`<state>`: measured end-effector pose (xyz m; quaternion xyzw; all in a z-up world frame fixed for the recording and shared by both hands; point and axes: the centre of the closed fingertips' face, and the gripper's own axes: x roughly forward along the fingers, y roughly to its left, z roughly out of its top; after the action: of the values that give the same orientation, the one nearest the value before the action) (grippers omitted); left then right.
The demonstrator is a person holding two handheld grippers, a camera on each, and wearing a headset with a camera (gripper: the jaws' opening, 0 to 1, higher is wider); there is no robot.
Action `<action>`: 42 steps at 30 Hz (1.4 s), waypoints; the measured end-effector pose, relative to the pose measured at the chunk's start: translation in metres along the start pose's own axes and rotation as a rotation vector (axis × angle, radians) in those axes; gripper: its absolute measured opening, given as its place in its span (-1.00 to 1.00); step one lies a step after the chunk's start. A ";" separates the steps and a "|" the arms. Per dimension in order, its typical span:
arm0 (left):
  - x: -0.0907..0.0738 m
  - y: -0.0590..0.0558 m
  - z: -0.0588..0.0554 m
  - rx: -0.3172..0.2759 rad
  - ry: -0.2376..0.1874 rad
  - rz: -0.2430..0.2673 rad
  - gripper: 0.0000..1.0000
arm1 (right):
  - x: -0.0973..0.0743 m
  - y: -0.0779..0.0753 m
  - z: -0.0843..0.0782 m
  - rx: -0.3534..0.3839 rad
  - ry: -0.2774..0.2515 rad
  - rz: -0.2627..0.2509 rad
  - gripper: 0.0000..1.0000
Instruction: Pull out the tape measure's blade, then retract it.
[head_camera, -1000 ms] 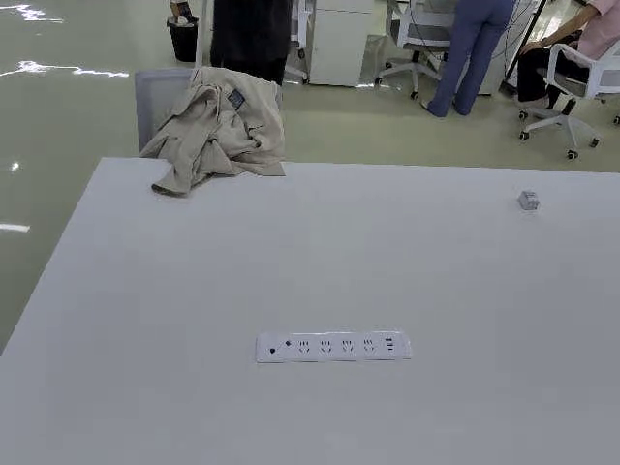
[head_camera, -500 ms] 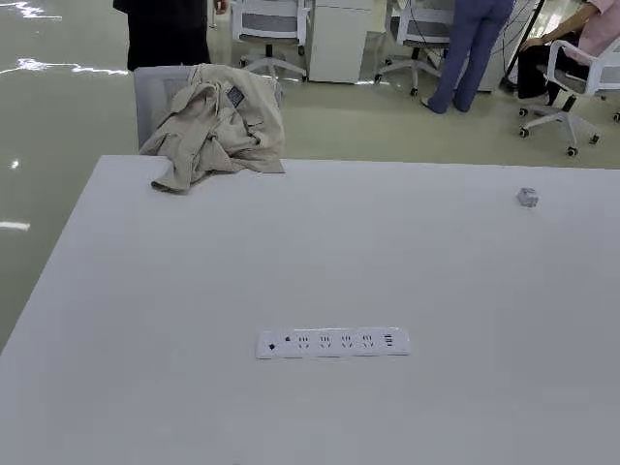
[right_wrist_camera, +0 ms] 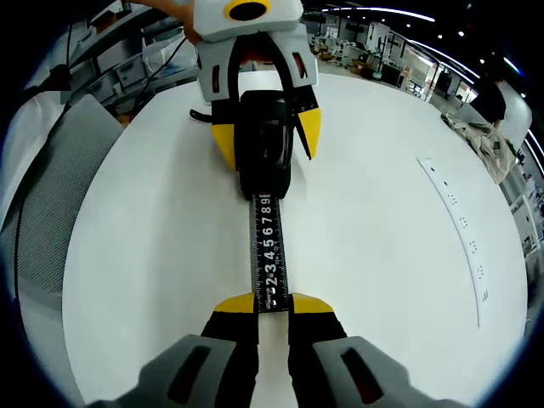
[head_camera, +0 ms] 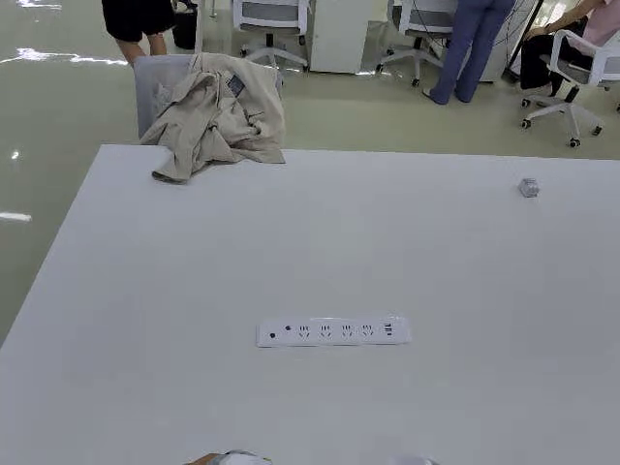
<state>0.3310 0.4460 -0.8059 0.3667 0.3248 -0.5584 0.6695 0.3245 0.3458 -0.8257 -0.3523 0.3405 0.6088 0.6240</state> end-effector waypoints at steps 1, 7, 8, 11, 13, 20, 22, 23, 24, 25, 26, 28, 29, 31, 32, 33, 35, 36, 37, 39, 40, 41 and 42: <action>0.000 0.000 0.000 0.000 0.000 0.000 -0.21 | -0.001 0.000 -0.001 -0.001 0.001 -0.001 -0.78; 0.000 0.000 0.000 -0.001 0.003 -0.002 -0.21 | -0.005 -0.001 -0.009 0.003 0.006 -0.004 -0.78; 0.000 0.000 0.000 -0.001 0.003 -0.002 -0.21 | -0.006 -0.001 -0.010 0.005 0.007 -0.005 -0.78; 0.001 0.000 -0.001 -0.004 0.004 -0.003 -0.21 | -0.009 -0.001 -0.014 0.005 0.011 -0.010 -0.78; 0.001 0.000 -0.001 -0.004 0.004 -0.004 -0.21 | -0.011 -0.001 -0.016 0.008 0.012 -0.012 -0.78; 0.001 0.000 0.000 -0.002 0.007 -0.006 -0.21 | -0.015 -0.001 -0.023 0.022 0.017 -0.020 -0.78; 0.001 0.000 0.000 -0.002 0.007 -0.006 -0.21 | -0.017 -0.001 -0.026 0.023 0.019 -0.022 -0.78; 0.001 0.000 -0.001 -0.002 0.007 -0.006 -0.21 | -0.018 -0.001 -0.027 0.024 0.020 -0.023 -0.78; 0.001 0.000 -0.001 -0.001 0.007 -0.006 -0.21 | -0.018 -0.001 -0.028 0.026 0.019 -0.024 -0.78; 0.001 0.000 -0.001 0.000 0.007 -0.006 -0.21 | -0.019 -0.001 -0.029 0.029 0.019 -0.025 -0.78; 0.001 -0.001 -0.001 0.000 0.007 -0.006 -0.21 | -0.019 -0.001 -0.030 0.029 0.020 -0.026 -0.78; 0.001 -0.001 -0.001 0.000 0.007 -0.007 -0.21 | -0.020 -0.001 -0.032 0.032 0.021 -0.028 -0.78; 0.001 -0.001 -0.001 0.001 0.008 -0.007 -0.21 | -0.021 -0.002 -0.033 0.031 0.023 -0.029 -0.78; 0.001 -0.001 -0.001 0.001 0.008 -0.008 -0.21 | -0.022 -0.002 -0.035 0.034 0.024 -0.031 -0.78; 0.001 -0.001 -0.001 0.002 0.009 -0.008 -0.21 | -0.022 -0.002 -0.037 0.037 0.024 -0.032 -0.78; 0.001 -0.001 -0.001 0.002 0.010 -0.009 -0.21 | -0.023 -0.002 -0.038 0.039 0.025 -0.033 -0.78; 0.001 -0.001 -0.001 0.002 0.010 -0.010 -0.21 | -0.025 -0.002 -0.040 0.044 0.025 -0.038 -0.78; 0.001 -0.001 -0.001 0.002 0.010 -0.011 -0.21 | -0.025 -0.002 -0.042 0.048 0.025 -0.041 -0.78; 0.001 -0.001 -0.001 0.003 0.011 -0.012 -0.21 | -0.027 -0.003 -0.044 0.051 0.026 -0.045 -0.78; 0.001 -0.001 -0.001 0.004 0.012 -0.013 -0.21 | -0.029 -0.003 -0.047 0.060 0.028 -0.050 -0.78; 0.001 -0.001 -0.001 0.004 0.012 -0.013 -0.21 | -0.030 -0.003 -0.049 0.063 0.029 -0.051 -0.78; 0.001 -0.001 -0.001 0.004 0.012 -0.014 -0.21 | -0.031 -0.003 -0.050 0.067 0.029 -0.052 -0.78; 0.001 -0.001 -0.001 0.006 0.013 -0.013 -0.21 | -0.032 -0.003 -0.052 0.069 0.028 -0.055 -0.78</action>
<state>0.3304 0.4460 -0.8073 0.3700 0.3301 -0.5614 0.6626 0.3268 0.2847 -0.8253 -0.3481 0.3603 0.5743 0.6474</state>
